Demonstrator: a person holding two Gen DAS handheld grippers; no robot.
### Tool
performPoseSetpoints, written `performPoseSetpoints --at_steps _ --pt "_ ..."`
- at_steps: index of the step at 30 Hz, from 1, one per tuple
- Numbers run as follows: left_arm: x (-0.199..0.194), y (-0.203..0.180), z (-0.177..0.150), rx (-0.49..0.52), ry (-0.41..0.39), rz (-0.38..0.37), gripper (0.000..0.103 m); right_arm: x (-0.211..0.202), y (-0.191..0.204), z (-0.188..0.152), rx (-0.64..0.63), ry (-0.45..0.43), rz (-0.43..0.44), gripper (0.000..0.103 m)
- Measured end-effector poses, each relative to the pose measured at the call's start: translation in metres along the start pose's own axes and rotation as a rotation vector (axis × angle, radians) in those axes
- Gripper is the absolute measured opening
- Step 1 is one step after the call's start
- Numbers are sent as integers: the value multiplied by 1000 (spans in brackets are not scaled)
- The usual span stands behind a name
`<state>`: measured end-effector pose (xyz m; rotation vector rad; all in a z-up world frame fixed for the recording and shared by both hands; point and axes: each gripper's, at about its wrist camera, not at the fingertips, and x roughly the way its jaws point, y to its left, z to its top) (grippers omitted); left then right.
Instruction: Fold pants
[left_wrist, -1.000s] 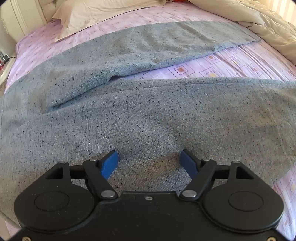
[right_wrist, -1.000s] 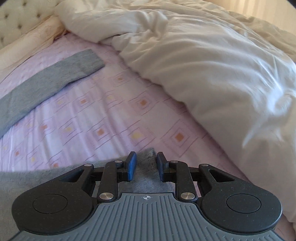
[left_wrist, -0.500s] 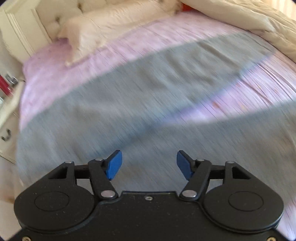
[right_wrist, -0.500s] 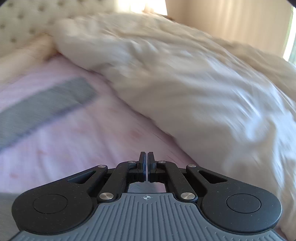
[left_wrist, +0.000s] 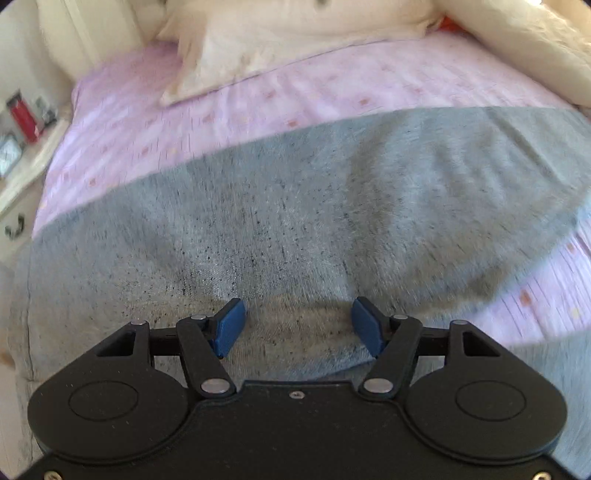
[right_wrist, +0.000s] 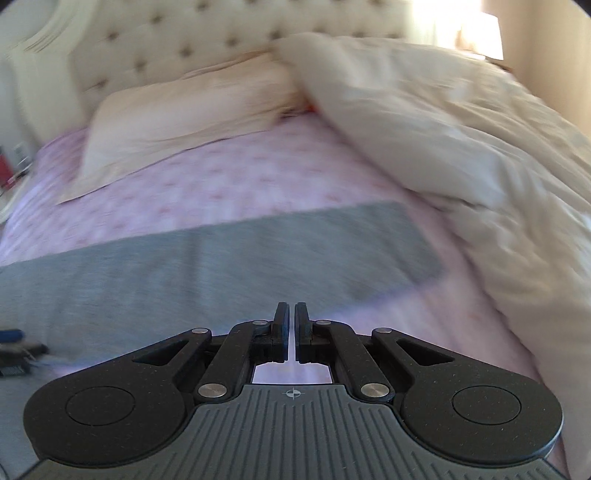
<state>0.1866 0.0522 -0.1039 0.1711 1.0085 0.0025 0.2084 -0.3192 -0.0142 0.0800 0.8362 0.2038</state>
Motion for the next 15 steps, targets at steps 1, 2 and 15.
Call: performPoseSetpoints --at_steps 1,2,15 --pt "-1 0 -4 16 2 -5 69 7 10 11 -22 13 27 4" --pt "-2 0 -5 24 0 -9 69 17 23 22 -51 25 52 4" --pt "7 3 16 23 106 -56 73 159 111 69 -183 19 131 5"
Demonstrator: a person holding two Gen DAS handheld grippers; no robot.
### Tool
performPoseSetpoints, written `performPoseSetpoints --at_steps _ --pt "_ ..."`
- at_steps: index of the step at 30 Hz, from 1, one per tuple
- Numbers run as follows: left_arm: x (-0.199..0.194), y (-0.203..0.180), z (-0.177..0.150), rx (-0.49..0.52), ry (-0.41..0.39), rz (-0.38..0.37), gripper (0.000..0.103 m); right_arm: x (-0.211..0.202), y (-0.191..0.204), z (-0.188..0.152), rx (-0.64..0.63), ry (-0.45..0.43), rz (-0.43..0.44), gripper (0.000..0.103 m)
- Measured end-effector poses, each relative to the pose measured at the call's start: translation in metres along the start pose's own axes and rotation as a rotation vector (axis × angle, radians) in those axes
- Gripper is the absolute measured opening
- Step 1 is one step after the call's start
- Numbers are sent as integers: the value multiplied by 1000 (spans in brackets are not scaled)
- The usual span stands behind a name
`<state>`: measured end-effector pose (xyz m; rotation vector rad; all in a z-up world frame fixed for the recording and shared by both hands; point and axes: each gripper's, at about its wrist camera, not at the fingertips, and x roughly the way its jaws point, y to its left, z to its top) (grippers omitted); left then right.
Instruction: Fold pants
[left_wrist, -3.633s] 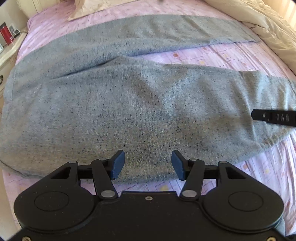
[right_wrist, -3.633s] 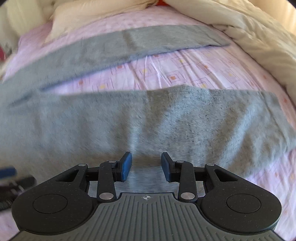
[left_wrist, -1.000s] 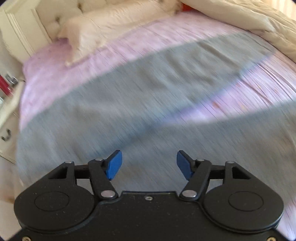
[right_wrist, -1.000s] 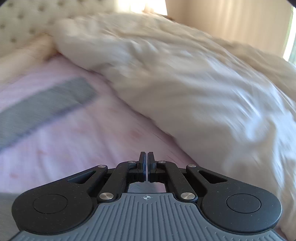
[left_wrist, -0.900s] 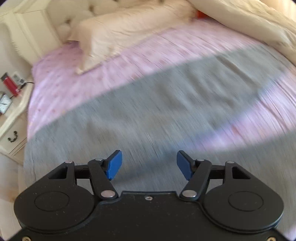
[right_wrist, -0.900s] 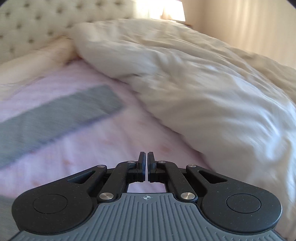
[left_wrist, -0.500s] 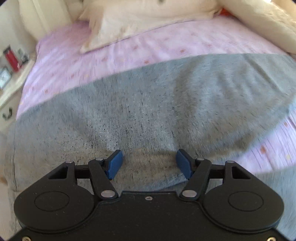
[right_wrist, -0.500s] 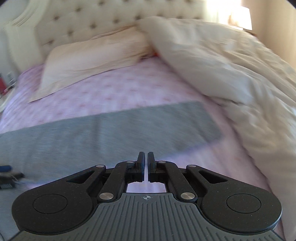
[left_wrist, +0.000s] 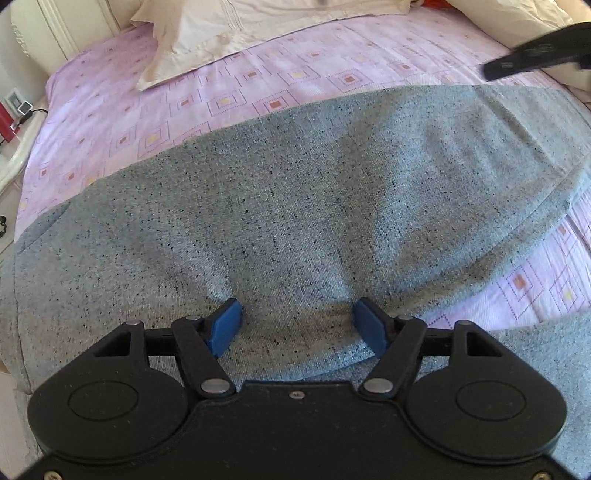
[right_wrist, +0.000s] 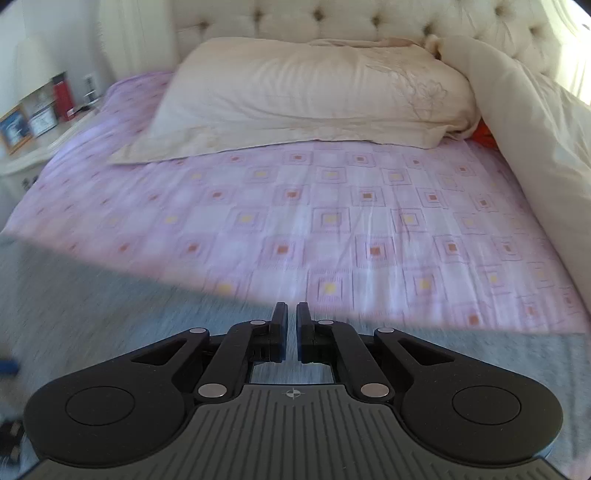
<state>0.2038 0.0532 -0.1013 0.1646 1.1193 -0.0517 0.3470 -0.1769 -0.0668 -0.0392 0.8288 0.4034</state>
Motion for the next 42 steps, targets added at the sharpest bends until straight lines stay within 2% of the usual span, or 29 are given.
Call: performPoseSetpoints --at_steps 3,5,6,7,9,11,13,15,20,24,28,33,36,37,38,40,42 --pt "1 0 1 0 2 -5 74 16 -11 10 109 13 -6 6" --pt "1 0 1 3 -2 -5 75 28 -12 16 100 48 -40 17" --pt "2 0 1 3 -4 -7 75 37 -11 17 77 76 -51 23" --pt "2 1 2 3 -5 -9 77 45 -8 19 37 121 -66 24" --pt "2 1 2 7 -8 -13 78 45 -1 19 -48 159 -73 24" --pt "2 2 3 8 -5 -20 78 40 5 21 -120 250 -79 24" --pt "3 6 4 4 -9 -32 78 30 7 17 -162 313 -49 24" --pt "3 6 3 22 -27 -37 78 19 5 8 -169 335 -25 24" --pt "-6 9 9 -6 -47 -46 74 -14 6 -32 -191 248 -22 24" --pt "-9 20 36 -123 -92 -63 73 -23 12 -52 -256 127 -50 24" --pt "-7 29 71 -265 -130 -85 73 -26 9 -64 -227 39 -65 24" --pt "18 25 105 -408 -105 -104 74 -24 6 -67 -217 -29 -58 24" --pt "50 12 110 -378 -35 -50 71 -30 -6 -65 -140 -38 -12 24" --pt "55 7 105 -362 -30 -35 73 -34 -15 -62 -87 -55 2 24" --pt "54 -1 99 -324 -80 -6 73 -38 -25 -58 -28 -88 4 24" --pt "53 -13 92 -260 -129 31 74 -47 -48 -49 71 -130 -44 24" --pt "54 -14 86 -263 -151 31 75 -49 -71 -34 156 -124 -135 24"
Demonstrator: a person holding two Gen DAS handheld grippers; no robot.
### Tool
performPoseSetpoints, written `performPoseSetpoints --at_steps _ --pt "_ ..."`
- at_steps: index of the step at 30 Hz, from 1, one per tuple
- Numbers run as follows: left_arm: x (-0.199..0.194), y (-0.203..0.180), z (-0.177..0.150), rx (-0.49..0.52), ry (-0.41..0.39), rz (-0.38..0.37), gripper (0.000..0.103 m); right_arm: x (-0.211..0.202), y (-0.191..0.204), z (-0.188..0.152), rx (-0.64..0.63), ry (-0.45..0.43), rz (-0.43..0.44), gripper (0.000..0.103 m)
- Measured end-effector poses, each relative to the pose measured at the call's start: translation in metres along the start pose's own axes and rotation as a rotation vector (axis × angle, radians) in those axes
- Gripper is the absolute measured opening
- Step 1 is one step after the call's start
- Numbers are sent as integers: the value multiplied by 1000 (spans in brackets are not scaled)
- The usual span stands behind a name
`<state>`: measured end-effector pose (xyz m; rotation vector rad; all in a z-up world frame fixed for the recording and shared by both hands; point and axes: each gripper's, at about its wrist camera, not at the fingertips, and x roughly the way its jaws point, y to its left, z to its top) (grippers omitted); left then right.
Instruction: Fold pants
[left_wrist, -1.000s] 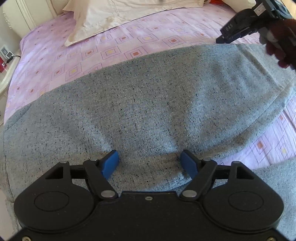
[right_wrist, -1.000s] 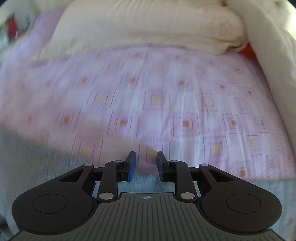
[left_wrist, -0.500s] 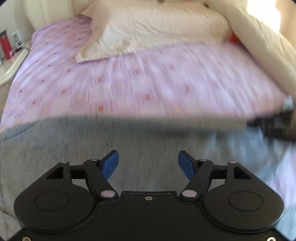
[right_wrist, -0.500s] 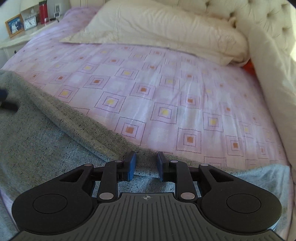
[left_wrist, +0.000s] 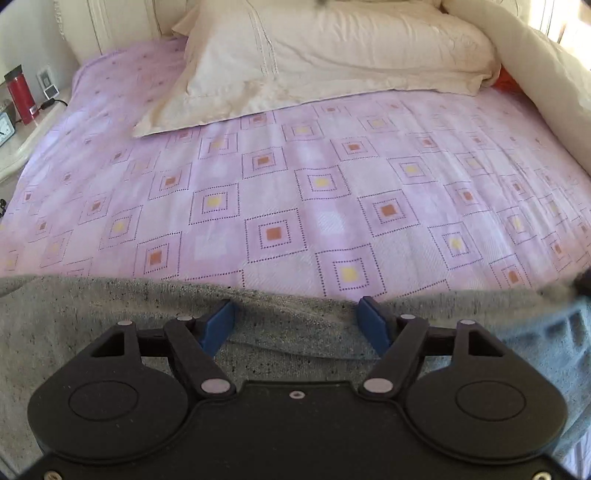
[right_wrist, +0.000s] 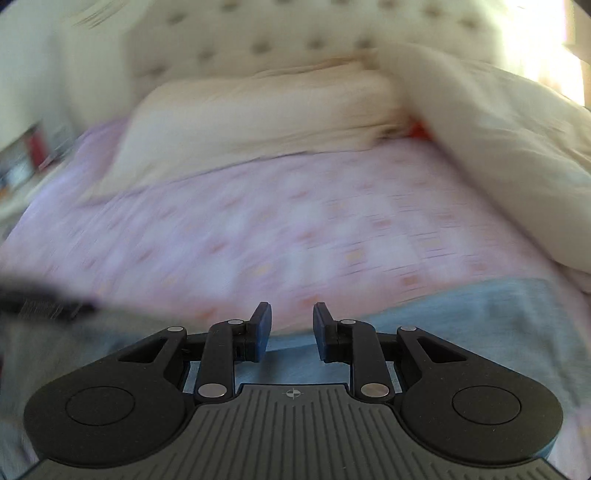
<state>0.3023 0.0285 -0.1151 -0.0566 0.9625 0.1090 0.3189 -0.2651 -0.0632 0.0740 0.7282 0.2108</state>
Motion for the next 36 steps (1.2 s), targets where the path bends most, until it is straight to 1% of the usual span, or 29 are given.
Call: performPoseSetpoints --at_steps 1,3,4,5,7,9,10,12,14,15,16,19,22,25,28,29,31,33,36 --pt "0 2 -1 -10 1 -9 75 1 -9 8 37 -8 -63 24" --pt "2 2 -1 -2 7 -18 76 7 -23 21 84 -21 -160 24" --pt "5 2 0 3 8 -20 77 14 -28 29 106 -5 -203 24" --pt "6 0 1 8 10 -20 77 21 -31 35 125 16 -217 24" --pt "9 -1 2 14 7 -18 78 37 -37 44 182 77 -208 24" --pt "10 -4 1 20 -1 -12 79 48 -37 48 244 112 -219 24" --pt "11 -5 2 25 -6 -9 79 53 -36 48 264 126 -233 24" --pt "10 -5 1 27 -9 -11 79 63 -30 46 276 178 -293 24" --pt "10 -4 1 30 -6 -15 79 69 -27 44 298 208 -340 24" --pt "9 -4 2 31 -3 -16 79 69 -27 39 310 222 -348 24" --pt "10 -3 2 30 0 -17 80 70 -28 38 332 235 -354 24" --pt "11 -3 2 32 1 -17 79 57 -35 34 424 208 -342 24" --pt "11 -3 2 36 -2 -16 80 47 -40 31 456 193 -330 24" --pt "11 -3 1 37 -5 -17 80 44 -43 30 461 199 -331 24" --pt "12 -3 2 37 -2 -15 80 36 -49 33 519 166 -321 24" --pt "12 -3 2 36 -1 -15 80 31 -51 33 535 142 -324 24" --pt "12 -4 2 35 -2 -15 80 25 -52 34 537 113 -340 26" --pt "12 -4 2 40 -7 -13 80 29 -53 33 536 147 -330 27" --pt "12 -4 2 40 -8 -12 80 35 -58 27 598 163 -313 27"
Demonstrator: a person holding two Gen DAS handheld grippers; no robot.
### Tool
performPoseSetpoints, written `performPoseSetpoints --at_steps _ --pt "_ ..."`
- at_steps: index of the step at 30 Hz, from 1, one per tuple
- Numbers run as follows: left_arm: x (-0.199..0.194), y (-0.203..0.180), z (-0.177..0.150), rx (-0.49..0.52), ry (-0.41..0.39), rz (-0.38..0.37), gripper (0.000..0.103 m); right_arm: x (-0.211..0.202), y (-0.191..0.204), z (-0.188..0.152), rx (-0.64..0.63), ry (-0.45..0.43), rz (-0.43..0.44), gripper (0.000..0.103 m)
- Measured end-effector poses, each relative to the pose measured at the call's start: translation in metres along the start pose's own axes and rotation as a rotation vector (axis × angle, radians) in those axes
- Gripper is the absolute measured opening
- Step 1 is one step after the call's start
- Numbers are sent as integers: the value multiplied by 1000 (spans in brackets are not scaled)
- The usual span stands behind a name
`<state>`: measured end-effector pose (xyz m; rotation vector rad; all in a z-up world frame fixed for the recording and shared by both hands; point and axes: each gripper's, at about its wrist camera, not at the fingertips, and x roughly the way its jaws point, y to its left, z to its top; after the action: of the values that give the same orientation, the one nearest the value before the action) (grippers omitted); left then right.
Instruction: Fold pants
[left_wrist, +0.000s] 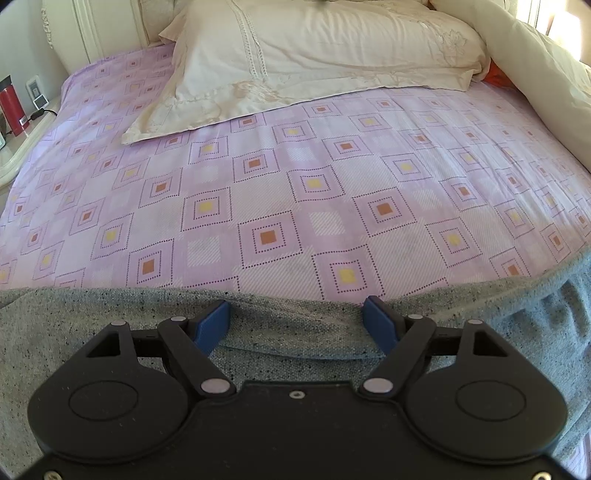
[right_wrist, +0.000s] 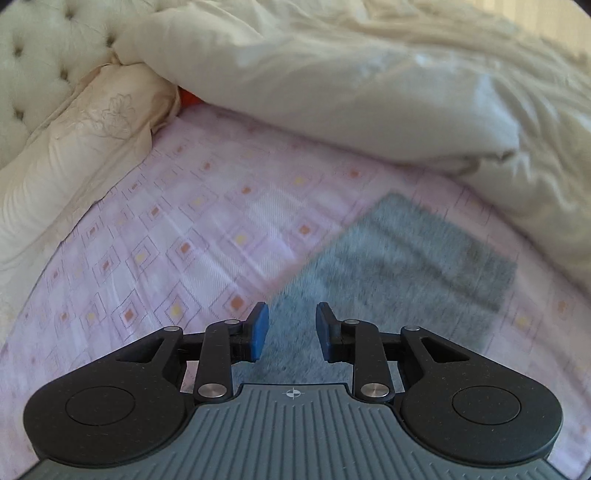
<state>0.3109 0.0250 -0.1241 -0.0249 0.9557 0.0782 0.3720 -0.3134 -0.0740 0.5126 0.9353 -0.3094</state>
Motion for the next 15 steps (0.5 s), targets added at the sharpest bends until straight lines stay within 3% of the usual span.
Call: performPoseSetpoints --at_steps 5,9,13,14,15 --pt "0 0 0 -4 -7 -3 80 2 7 8 67 -18 -8 27" --pt "0 0 0 -4 -10 -4 80 5 19 11 50 -36 -39 28" --pt "0 0 0 -2 -17 -4 81 28 26 1 -13 80 -50 28" --pt "0 0 0 2 -18 -1 81 32 26 -4 -23 114 -32 25" --pt "0 0 0 6 -18 0 81 31 24 -9 -21 110 -25 11"
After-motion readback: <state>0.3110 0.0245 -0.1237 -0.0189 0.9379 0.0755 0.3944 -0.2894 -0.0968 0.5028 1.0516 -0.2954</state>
